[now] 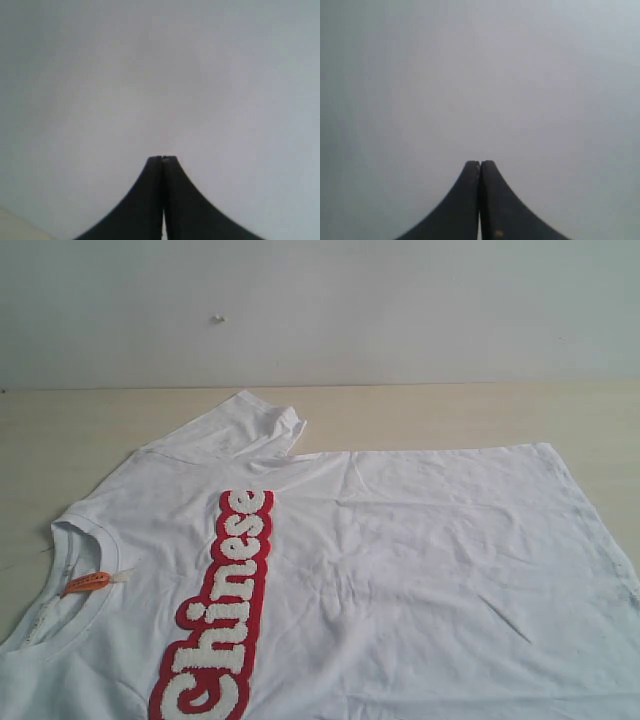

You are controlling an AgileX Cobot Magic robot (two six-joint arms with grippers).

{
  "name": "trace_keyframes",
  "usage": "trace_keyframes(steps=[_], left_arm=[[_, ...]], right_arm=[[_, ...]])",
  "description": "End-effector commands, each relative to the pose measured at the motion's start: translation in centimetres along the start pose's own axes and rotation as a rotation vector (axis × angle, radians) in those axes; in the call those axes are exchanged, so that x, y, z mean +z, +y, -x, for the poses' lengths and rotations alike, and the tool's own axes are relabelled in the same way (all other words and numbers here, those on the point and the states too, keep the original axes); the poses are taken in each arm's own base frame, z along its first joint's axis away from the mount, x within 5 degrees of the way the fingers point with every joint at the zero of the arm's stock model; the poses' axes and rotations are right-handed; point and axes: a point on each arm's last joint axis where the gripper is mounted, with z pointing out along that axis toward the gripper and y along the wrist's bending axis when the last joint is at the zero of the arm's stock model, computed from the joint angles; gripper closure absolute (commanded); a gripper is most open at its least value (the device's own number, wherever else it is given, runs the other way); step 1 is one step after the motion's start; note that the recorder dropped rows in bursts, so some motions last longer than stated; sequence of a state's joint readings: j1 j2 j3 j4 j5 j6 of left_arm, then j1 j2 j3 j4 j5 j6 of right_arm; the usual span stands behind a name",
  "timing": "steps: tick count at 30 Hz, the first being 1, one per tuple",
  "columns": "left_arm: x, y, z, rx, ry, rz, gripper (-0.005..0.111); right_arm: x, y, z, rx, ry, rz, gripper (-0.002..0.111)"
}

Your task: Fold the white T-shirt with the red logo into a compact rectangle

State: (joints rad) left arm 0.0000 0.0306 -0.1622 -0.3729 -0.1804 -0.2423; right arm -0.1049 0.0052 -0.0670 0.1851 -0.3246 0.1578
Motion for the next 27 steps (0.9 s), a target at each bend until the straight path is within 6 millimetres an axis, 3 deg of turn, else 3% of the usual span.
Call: trace_keyframes(steps=[1, 4, 7, 8, 10, 11, 14, 17, 20, 27], left_arm=[[2.1, -2.4, 3.0, 0.061, -0.015, -0.026, 0.107], [4.5, -4.8, 5.9, 0.161, -0.042, -0.059, 0.107], [8.6, -6.9, 8.1, 0.215, 0.033, -0.042, 0.107], [9.5, -7.1, 8.3, 0.215, 0.058, -0.033, 0.107], [13.0, -7.2, 7.6, 0.247, 0.212, 0.028, 0.107], [13.6, -7.0, 7.2, 0.262, 0.26, 0.046, 0.107], [17.2, -5.6, 4.3, 0.373, 0.528, 0.123, 0.107], [20.4, -3.2, -0.5, 0.493, 0.834, 0.124, 0.107], [21.9, -2.3, -3.3, 0.511, 0.988, 0.046, 0.107], [24.1, 0.0, -9.8, 0.552, 1.342, -0.175, 0.107]], right_arm=[[0.6, 1.5, 4.0, 0.028, -0.076, 0.033, 0.108], [1.8, 2.7, 7.1, 0.03, -0.114, 0.051, 0.108], [4.5, 4.2, 10.3, -0.004, -0.029, 0.047, 0.108], [5.2, 4.5, 10.7, -0.034, 0.009, 0.042, 0.108], [9.0, 5.2, 11.4, -0.144, 0.184, 0.023, 0.108], [9.7, 5.2, 11.2, -0.167, 0.238, 0.019, 0.108], [14.2, 4.7, 8.7, -0.297, 0.513, -0.013, 0.108], [17.5, 2.5, 3.2, -0.434, 0.814, -0.066, 0.108], [18.8, 1.2, -0.3, -0.452, 0.98, -0.087, 0.108], [21.1, -0.7, -6.2, -0.521, 1.261, -0.063, 0.108]])
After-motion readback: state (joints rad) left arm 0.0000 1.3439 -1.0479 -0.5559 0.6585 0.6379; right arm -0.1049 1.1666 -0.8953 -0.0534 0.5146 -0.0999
